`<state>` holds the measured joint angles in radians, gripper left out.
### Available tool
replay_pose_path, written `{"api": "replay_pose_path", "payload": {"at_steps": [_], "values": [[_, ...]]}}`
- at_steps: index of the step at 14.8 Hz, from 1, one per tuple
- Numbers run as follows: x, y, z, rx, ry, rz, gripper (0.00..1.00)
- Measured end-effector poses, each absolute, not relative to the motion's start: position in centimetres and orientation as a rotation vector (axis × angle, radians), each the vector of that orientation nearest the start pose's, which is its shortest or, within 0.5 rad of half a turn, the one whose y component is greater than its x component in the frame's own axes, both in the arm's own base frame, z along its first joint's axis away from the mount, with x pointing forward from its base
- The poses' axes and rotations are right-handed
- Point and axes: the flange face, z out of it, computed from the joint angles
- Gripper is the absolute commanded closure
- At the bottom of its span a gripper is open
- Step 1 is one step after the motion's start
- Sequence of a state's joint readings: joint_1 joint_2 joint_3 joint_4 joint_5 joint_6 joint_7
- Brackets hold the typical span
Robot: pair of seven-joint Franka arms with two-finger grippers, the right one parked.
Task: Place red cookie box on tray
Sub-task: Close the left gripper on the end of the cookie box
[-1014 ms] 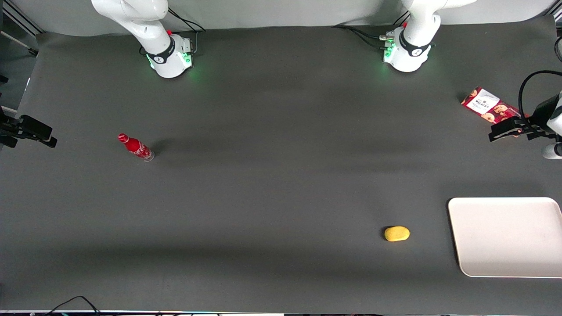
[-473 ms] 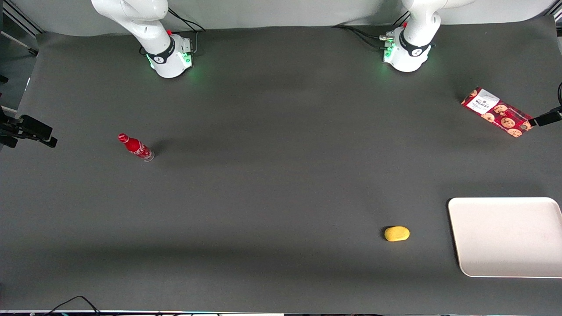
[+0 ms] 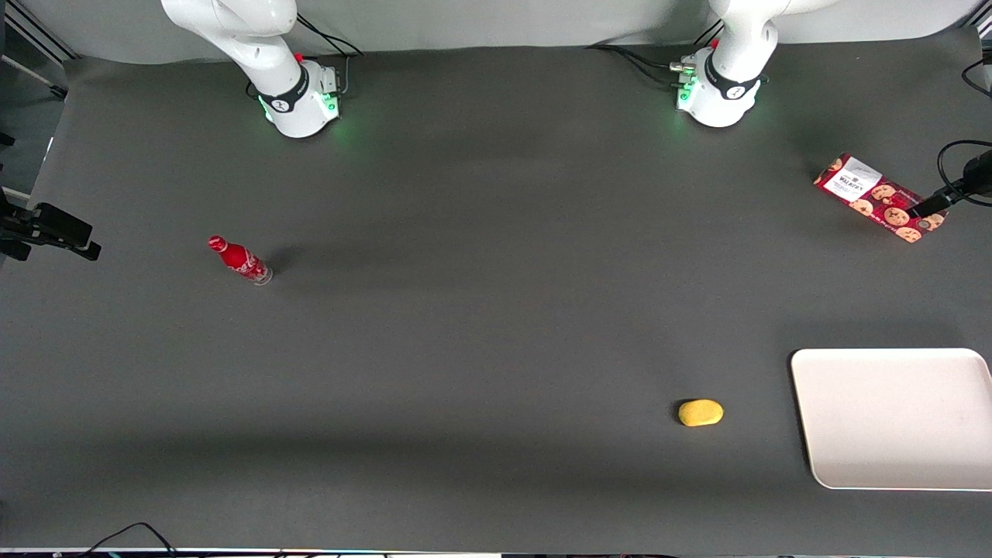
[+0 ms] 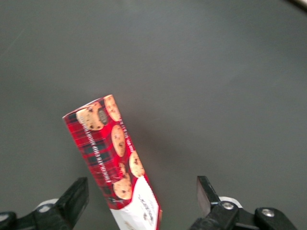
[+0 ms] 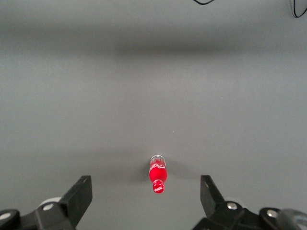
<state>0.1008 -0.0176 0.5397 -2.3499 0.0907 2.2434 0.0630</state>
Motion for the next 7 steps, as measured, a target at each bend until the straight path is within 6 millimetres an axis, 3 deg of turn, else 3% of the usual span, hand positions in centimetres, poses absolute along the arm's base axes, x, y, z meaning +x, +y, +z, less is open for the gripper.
{"api": "replay_pose_path", "payload": {"at_steps": [3, 7], "values": [[35.7, 30.8, 29.9, -2.985, -0.841, 0.092, 0.00], [33.0, 30.1, 27.0, -2.984, -0.865, 0.074, 0.00]]}}
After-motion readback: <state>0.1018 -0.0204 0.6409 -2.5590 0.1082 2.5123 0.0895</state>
